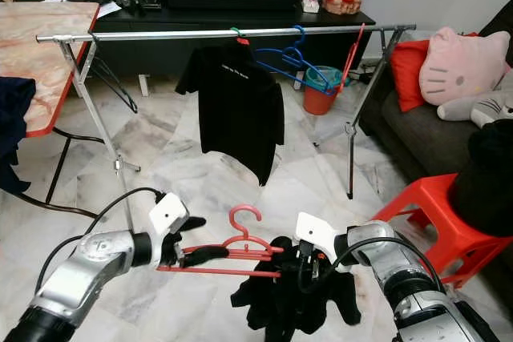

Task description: Hang hanger

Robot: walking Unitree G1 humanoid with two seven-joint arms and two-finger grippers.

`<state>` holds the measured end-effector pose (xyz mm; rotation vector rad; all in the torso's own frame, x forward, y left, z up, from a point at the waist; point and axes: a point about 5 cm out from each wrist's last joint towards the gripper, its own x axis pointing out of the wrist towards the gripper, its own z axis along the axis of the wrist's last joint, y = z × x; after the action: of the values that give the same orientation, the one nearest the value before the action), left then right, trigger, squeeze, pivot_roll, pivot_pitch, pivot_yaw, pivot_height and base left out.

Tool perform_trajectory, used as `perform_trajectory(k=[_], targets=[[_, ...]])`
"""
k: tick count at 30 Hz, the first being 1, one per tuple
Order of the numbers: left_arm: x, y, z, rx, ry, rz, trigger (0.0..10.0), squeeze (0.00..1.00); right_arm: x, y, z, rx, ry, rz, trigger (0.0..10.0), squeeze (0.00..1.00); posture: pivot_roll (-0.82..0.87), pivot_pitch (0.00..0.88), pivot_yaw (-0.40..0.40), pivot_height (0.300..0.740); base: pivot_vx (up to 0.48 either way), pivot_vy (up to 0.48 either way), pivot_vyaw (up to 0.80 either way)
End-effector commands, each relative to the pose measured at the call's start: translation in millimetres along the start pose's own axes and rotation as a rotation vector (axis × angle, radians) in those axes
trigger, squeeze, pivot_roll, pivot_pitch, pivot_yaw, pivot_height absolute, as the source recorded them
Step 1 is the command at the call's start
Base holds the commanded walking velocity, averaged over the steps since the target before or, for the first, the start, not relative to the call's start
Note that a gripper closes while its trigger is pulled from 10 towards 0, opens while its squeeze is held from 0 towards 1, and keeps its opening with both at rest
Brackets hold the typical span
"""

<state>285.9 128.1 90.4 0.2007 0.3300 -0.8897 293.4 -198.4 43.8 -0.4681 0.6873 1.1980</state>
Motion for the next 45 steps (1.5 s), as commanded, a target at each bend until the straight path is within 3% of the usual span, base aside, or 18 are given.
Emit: perform_trajectory(k=[1,2,4,6,11,13,18,22,23,26,29,32,37,39,40,41,43,45], targets=[[-3.7,18.3,3.3,0.017,-0.024,0.155,10.0,0.09,-6.1,-3.3,0.4,-0.017,-0.009,-0.024,0.0,0.0,0.0,0.0,-0.142,0.74,0.0,0.0,0.0],[-6.4,27.9,3.9,0.004,-0.046,0.244,10.0,0.0,-7.4,-3.8,-0.6,-0.014,-0.009,-0.034,0.0,0.0,0.0,0.0,-0.142,0.74,0.0,0.0,0.0],[-7.2,30.8,4.0,-0.002,-0.056,0.27,10.0,0.0,-7.8,-4.1,-0.9,-0.011,-0.01,-0.039,0.0,0.0,0.0,0.0,-0.142,0.74,0.0,0.0,0.0],[-17.0,44.7,1.6,-0.084,-0.113,0.4,10.0,0.0,-9.7,-4.9,-4.0,0.006,-0.011,-0.063,0.0,0.0,0.0,0.0,-0.137,0.74,0.0,0.0,0.0],[-25.1,49.8,-6.1,-0.124,-0.145,0.469,10.0,0.0,-9.9,-3.4,-9.0,0.016,0.0,-0.082,0.0,0.0,0.0,0.0,-0.134,0.74,0.0,0.0,0.0],[-30.3,52.7,-11.0,-0.118,-0.136,0.508,10.0,0.0,-12.1,-5.5,-10.3,0.022,-0.002,-0.116,0.0,0.0,0.0,0.0,-0.133,0.74,0.0,0.0,0.0],[-52.9,77.4,-48.5,-0.226,0.003,0.856,10.0,0.0,-27.5,-27.7,2.2,0.015,-0.024,-0.336,0.0,0.0,0.0,0.0,-0.128,0.74,0.0,0.0,0.0],[-59.7,80.6,-60.9,-0.276,0.015,0.945,10.0,0.0,-32.1,-35.3,14.1,-0.002,-0.058,-0.386,0.0,0.0,0.0,0.0,-0.124,0.74,0.0,0.0,0.0],[-62.2,79.7,-72.5,-0.318,0.05,0.988,10.0,0.0,-31.4,-36.2,22.1,-0.031,-0.078,-0.381,0.0,0.0,0.0,0.0,-0.118,0.74,0.0,0.0,0.0],[-60.6,72.6,-88.7,-0.378,0.093,0.979,10.0,0.0,-26.3,-34.4,38.9,-0.082,-0.129,-0.346,0.0,0.0,-0.01,0.0,-0.112,0.74,0.0,0.0,0.0],[-56.7,68.9,-91.6,-0.382,0.088,0.949,10.0,0.0,-22.4,-32.4,45.8,-0.11,-0.143,-0.324,0.0,0.0,-0.01,0.0,-0.11,0.74,0.0,0.0,0.0],[-42.2,58.0,-88.6,-0.393,-0.009,0.823,10.0,0.0,-11.5,-26.5,61.5,-0.189,-0.157,-0.264,0.0,0.0,-0.01,0.0,-0.115,0.74,0.0,0.0,0.0],[-34.3,42.8,-94.9,-0.36,-0.016,0.667,10.0,0.0,-14.2,-26.8,87.8,-0.277,-0.194,-0.235,0.0,0.0,-0.01,0.0,-0.12,0.74,0.0,0.0,0.0],[-32.9,37.0,-99.4,-0.31,0.003,0.632,10.0,0.03,-15.1,-24.4,99.7,-0.313,-0.218,-0.204,0.0,0.0,0.0,0.0,-0.125,0.74,0.0,0.0,0.0],[-33.7,35.8,-102.3,-0.319,-0.002,0.639,10.0,0.22,-15.0,-22.6,106.3,-0.337,-0.227,-0.185,0.0,0.0,0.0,0.0,-0.125,0.74,0.0,0.0,0.0],[-34.8,35.4,-105.0,-0.319,0.009,0.651,10.0,0.18,-15.0,-21.5,109.5,-0.351,-0.232,-0.172,0.0,0.0,0.0,0.0,-0.13,0.74,0.0,0.0,0.0],[-37.7,33.5,-112.5,-0.294,0.054,0.667,10.0,0.0,-15.1,-19.4,116.5,-0.378,-0.246,-0.15,0.0,0.0,0.0,0.0,-0.131,0.74,0.0,0.0,0.0],[-39.1,30.3,-117.7,-0.279,0.078,0.662,10.0,0.0,-15.0,-18.0,120.0,-0.394,-0.251,-0.132,0.0,0.0,0.0,0.0,-0.137,0.74,0.0,0.0,0.0]])
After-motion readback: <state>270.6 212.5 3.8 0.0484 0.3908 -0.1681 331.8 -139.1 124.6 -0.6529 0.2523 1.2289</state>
